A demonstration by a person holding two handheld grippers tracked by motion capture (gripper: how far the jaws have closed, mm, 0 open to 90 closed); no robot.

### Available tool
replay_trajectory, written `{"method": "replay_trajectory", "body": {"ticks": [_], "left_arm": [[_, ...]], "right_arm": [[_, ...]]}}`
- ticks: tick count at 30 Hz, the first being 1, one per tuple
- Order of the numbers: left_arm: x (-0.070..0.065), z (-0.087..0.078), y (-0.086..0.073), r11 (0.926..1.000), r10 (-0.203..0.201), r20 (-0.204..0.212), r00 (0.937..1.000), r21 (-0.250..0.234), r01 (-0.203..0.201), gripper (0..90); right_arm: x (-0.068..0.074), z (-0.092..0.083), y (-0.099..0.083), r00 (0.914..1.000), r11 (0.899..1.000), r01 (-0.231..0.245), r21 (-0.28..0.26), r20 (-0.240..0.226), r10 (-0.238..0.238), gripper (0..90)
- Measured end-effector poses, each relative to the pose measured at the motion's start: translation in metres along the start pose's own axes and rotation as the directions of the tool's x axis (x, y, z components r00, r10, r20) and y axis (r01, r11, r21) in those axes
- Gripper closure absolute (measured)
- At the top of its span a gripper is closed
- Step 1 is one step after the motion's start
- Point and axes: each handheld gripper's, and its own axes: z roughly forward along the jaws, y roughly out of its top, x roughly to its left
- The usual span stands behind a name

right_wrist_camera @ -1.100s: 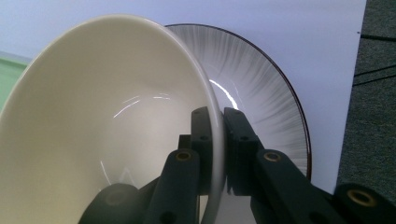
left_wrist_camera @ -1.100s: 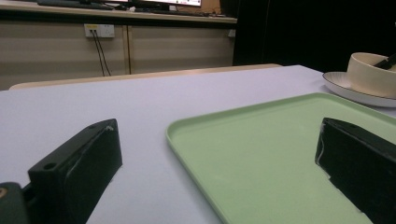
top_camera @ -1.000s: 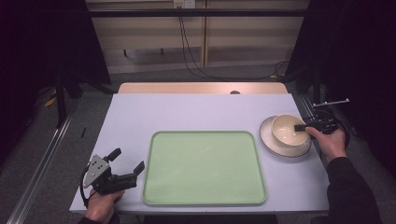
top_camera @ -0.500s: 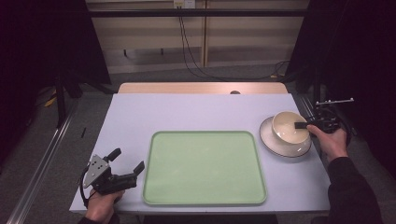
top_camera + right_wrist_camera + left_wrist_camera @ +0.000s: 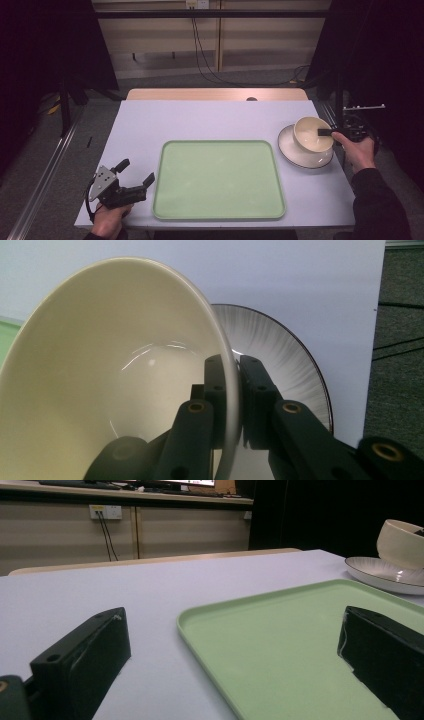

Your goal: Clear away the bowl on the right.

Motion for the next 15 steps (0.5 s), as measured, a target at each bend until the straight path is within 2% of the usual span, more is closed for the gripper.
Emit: {"method": "replay_trajectory", "body": {"ticks": [7, 15], "left_arm": [[0.0, 0.0, 0.0, 1.0, 0.0, 0.0, 1.0, 0.001, 0.0, 0.5], [0.0, 0.0, 0.0, 1.0, -0.002, -0.001, 1.0, -0.001, 0.002, 0.4]], "right_arm": [[0.003, -0.01, 0.003, 0.9995, 0.998, 0.029, -0.057, -0.011, -0.029, 83.5], [0.004, -0.016, 0.002, 0.999, 0.996, 0.032, -0.082, -0.027, -0.035, 83.5]]}}
